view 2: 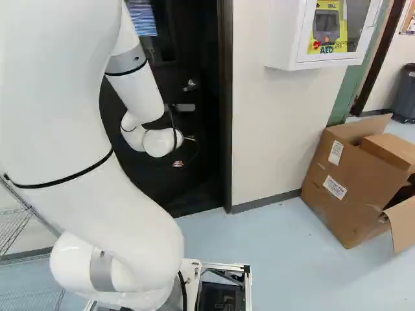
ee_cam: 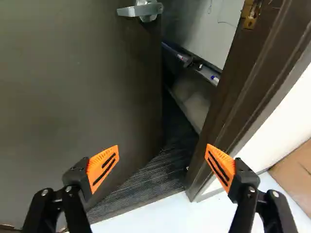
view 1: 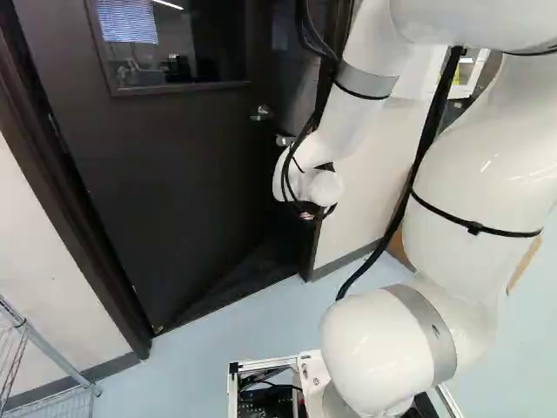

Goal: Open the door and move inside

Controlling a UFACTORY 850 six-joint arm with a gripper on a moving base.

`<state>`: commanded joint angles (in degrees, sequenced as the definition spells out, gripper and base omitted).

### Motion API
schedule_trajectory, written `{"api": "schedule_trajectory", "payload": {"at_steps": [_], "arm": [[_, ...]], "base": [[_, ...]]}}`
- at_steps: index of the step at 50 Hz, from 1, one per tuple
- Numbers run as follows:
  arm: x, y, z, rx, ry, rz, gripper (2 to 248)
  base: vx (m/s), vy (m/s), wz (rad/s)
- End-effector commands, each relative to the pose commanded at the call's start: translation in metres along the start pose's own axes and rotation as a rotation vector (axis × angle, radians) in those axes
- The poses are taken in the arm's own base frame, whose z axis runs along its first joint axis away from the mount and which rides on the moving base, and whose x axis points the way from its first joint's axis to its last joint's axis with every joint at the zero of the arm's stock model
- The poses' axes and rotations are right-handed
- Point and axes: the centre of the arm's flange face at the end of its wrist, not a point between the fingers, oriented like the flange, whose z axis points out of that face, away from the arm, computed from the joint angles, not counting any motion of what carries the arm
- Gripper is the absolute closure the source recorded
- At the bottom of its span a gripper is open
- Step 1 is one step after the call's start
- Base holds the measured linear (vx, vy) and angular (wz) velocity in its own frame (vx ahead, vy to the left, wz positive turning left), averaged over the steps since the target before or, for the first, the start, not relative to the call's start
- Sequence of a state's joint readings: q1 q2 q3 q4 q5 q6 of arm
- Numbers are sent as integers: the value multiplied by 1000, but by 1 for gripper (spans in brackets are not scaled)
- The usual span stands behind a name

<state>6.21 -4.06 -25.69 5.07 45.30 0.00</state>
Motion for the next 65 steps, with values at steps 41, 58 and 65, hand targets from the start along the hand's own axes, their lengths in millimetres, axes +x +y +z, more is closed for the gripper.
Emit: {"api": "schedule_trajectory", "payload": {"at_steps": [41,58,65], "arm": [[0,0,0,0,0,0,3],[0,0,0,0,0,0,3],[0,0,0,0,0,0,3]], "base": [[93,55,11],[112,130,97],[105,117,-20]]}}
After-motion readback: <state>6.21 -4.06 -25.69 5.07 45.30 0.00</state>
